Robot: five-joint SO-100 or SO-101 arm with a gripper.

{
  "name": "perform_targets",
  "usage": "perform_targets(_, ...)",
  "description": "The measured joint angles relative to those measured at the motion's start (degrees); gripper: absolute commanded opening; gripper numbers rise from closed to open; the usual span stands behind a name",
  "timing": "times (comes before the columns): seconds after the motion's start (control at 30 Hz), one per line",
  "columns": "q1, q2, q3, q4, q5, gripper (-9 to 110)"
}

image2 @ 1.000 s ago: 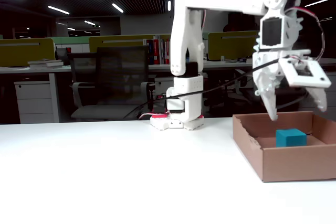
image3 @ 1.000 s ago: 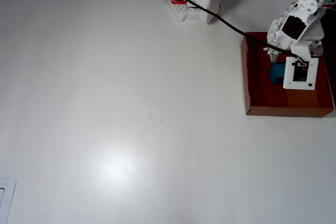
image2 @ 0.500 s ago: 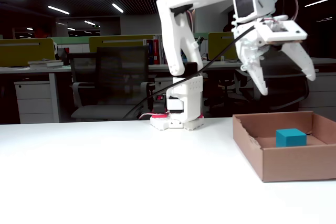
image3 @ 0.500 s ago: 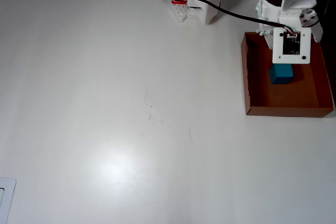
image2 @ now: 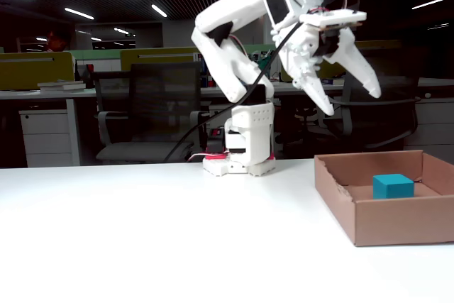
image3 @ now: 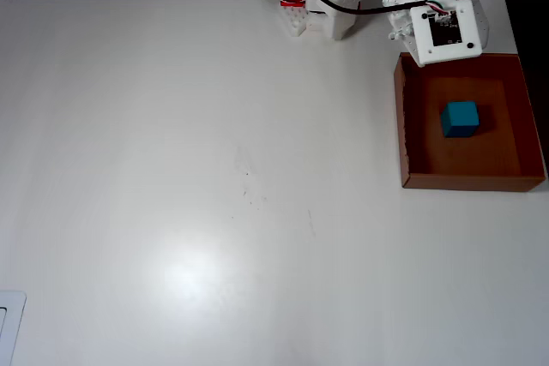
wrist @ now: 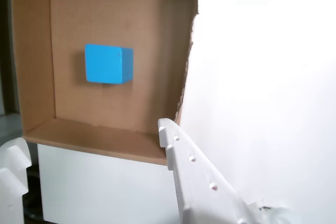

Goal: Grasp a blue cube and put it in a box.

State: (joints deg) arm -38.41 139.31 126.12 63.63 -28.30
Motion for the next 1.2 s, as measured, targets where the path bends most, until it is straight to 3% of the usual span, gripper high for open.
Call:
perform_targets(0.73,-1.14,26.02,37.09,-26.28,-5.10,28)
perform_targets(1.2,-3.87,39.20,44.56,-21.80,-5.10,24)
